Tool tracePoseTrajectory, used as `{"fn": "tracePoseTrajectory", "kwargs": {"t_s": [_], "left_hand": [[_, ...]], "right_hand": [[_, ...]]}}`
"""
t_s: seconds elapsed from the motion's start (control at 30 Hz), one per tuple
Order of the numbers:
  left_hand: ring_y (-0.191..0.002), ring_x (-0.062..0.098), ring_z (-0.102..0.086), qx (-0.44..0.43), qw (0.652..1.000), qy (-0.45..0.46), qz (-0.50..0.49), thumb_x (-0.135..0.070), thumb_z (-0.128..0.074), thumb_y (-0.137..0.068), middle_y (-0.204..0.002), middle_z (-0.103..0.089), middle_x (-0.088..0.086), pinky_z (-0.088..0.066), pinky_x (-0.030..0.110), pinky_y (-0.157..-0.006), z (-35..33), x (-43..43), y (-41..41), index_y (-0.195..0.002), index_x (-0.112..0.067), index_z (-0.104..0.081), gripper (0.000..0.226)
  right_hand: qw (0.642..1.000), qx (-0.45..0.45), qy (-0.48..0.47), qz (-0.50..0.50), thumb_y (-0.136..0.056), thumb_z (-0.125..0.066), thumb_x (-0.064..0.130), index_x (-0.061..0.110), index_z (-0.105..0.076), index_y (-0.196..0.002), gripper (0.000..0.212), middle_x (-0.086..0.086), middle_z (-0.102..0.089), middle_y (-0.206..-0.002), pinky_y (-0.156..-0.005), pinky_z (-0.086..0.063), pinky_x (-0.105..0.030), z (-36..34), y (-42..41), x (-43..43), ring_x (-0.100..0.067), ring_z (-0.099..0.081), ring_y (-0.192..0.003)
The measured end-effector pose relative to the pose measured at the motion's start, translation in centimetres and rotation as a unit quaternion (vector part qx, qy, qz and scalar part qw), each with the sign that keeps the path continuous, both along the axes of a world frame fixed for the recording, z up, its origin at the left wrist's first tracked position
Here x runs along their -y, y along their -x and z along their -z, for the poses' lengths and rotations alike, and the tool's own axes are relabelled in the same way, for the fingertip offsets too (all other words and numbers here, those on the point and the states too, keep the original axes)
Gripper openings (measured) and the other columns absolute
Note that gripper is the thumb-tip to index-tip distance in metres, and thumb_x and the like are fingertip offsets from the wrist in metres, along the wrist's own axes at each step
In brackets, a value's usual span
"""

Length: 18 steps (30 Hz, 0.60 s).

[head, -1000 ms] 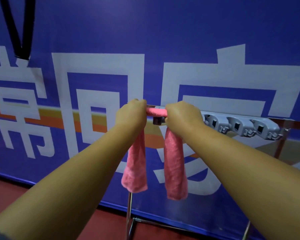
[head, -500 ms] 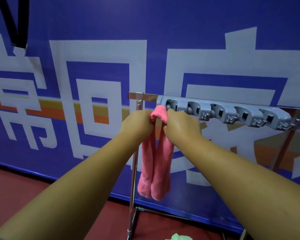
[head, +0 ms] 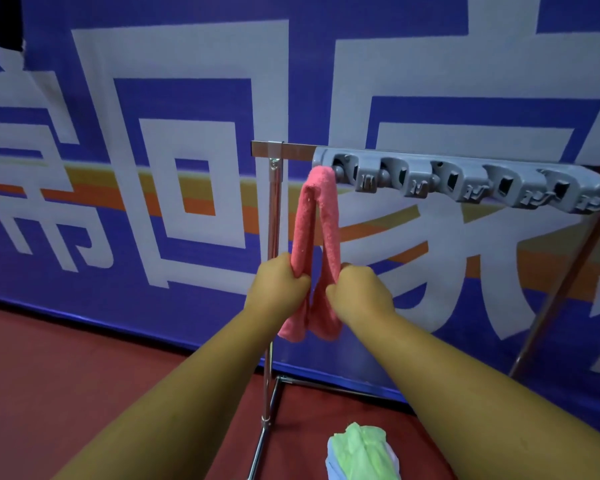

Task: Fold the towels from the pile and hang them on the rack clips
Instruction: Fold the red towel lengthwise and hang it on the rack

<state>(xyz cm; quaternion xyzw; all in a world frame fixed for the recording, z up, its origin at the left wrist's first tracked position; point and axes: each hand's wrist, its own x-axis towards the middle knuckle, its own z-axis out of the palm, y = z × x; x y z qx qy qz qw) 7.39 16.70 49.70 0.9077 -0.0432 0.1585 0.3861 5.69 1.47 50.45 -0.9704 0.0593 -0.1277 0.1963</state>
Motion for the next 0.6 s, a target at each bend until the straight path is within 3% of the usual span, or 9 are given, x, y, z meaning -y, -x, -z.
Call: {"fn": "tracePoseTrajectory", "kwargs": {"t_s": [0.17, 0.33, 0.4, 0.5, 0.6], "left_hand": [[-0.073, 0.014, -0.062, 0.045, 0.998, 0.031, -0.008, -0.018, -0.064, -0.091, -0.087, -0.063, 0.000, -0.045, 0.030, -0.055, 1.4, -0.1, 0.3, -0.096, -0.019, -0.055, 0.010], [-0.073, 0.013, -0.065, 0.010, 0.999, 0.035, 0.014, -0.020, -0.063, -0.083, -0.087, -0.064, -0.003, -0.050, 0.032, -0.058, 3.1, -0.3, 0.2, -0.096, -0.022, -0.056, 0.015], [-0.069, 0.013, -0.068, -0.017, 0.999, 0.029, 0.029, -0.014, -0.062, -0.082, -0.086, -0.067, -0.002, -0.052, 0.029, -0.052, 4.2, -0.4, 0.4, -0.097, -0.021, -0.057, 0.017], [-0.058, 0.019, -0.073, -0.043, 0.997, 0.038, 0.042, -0.012, -0.057, -0.079, -0.081, -0.072, 0.003, -0.063, 0.039, -0.052, 6.0, -0.3, 0.7, -0.098, -0.020, -0.059, 0.020], [-0.055, 0.017, -0.074, -0.068, 0.996, 0.039, 0.040, -0.008, -0.058, -0.079, -0.076, -0.075, 0.004, -0.064, 0.043, -0.053, 7.5, -0.2, 0.7, -0.097, -0.020, -0.061, 0.022]], "right_hand": [[1.000, -0.012, 0.012, -0.015, -0.099, -0.065, 0.032, 0.016, -0.073, -0.120, 0.028, -0.014, -0.074, -0.111, -0.078, -0.057, -0.041, 1.8, -0.5, -0.4, -0.041, -0.074, -0.103], [0.999, -0.029, -0.002, -0.028, -0.095, -0.066, 0.040, 0.021, -0.073, -0.120, 0.032, -0.009, -0.075, -0.107, -0.075, -0.054, -0.038, 2.8, -0.3, -0.9, -0.038, -0.075, -0.099], [0.998, -0.050, -0.001, -0.032, -0.093, -0.067, 0.042, 0.025, -0.074, -0.119, 0.031, -0.005, -0.073, -0.103, -0.074, -0.052, -0.036, 3.6, 0.0, -0.9, -0.036, -0.073, -0.097], [0.997, -0.074, -0.015, -0.035, -0.091, -0.068, 0.038, 0.030, -0.071, -0.120, 0.031, 0.000, -0.063, -0.099, -0.073, -0.049, -0.035, 5.0, 0.4, -0.7, -0.030, -0.062, -0.086], [0.994, -0.097, -0.022, -0.052, -0.086, -0.071, 0.039, 0.032, -0.068, -0.123, 0.037, 0.000, -0.066, -0.102, -0.069, -0.053, -0.035, 6.1, 0.5, -0.7, -0.028, -0.067, -0.084]]}}
